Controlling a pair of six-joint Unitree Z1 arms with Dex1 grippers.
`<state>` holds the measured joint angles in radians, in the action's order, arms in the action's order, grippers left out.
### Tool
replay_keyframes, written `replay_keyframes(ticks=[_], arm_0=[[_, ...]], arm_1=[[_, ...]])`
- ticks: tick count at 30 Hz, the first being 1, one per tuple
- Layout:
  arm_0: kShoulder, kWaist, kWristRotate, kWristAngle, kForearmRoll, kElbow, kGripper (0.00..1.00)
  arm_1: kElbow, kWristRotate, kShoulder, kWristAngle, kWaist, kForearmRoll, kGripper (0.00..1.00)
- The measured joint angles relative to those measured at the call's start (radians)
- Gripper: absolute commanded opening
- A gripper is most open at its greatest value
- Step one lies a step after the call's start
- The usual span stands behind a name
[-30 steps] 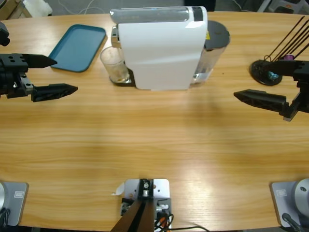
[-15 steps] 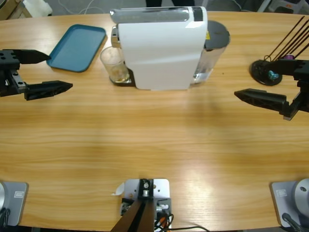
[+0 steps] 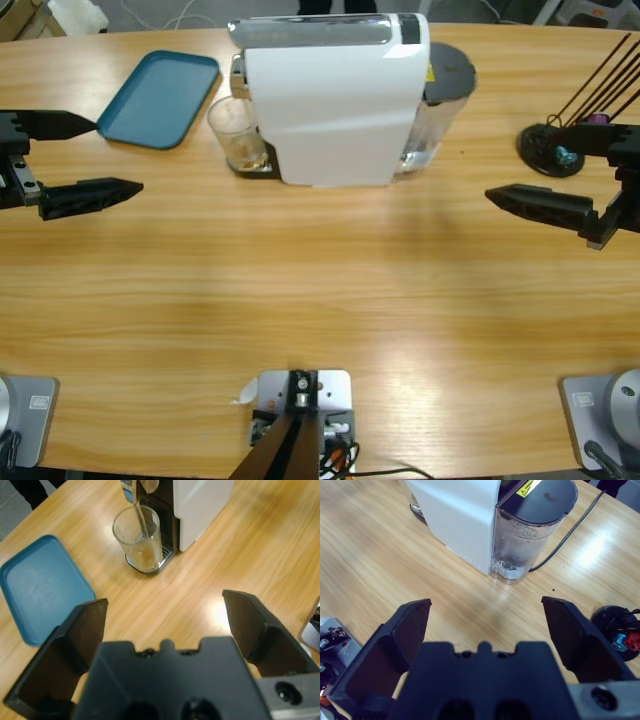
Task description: Pour coffee
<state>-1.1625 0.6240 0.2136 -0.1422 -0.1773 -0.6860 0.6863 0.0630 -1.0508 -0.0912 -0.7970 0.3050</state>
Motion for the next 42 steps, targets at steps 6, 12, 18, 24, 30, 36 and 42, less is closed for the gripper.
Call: replay_keyframes(ticks=[6,12,18,24,30,36,42], arm_0=[[-0.001,0.001,-0.002,0.006,-0.112,-0.089,1.000],[-0.005,0.001,-0.002,0.006,-0.131,-0.102,1.000],[-0.005,0.001,-0.002,0.006,-0.131,-0.103,1.000],[-0.005,0.001,-0.022,0.009,-0.131,-0.103,1.000],[-0.005,0.001,-0.039,0.010,-0.131,-0.103,1.000],[-0.005,0.004,-0.038,0.010,-0.131,-0.103,1.000],[-0.017,0.004,-0.011,0.010,-0.117,-0.097,1.000]], arm_1=[[0.000,0.000,0.000,0.000,0.000,0.000,1.000],[0.000,0.000,0.000,0.000,0.000,0.000,1.000],[0.000,0.000,0.000,0.000,0.000,0.000,1.000],[-0.004,0.000,0.000,0.000,0.000,-0.005,1.000],[-0.004,0.000,0.000,0.000,0.000,-0.005,1.000],[-0.004,0.000,0.000,0.000,0.000,-0.006,1.000],[-0.006,0.000,0.000,0.000,0.000,-0.010,1.000]])
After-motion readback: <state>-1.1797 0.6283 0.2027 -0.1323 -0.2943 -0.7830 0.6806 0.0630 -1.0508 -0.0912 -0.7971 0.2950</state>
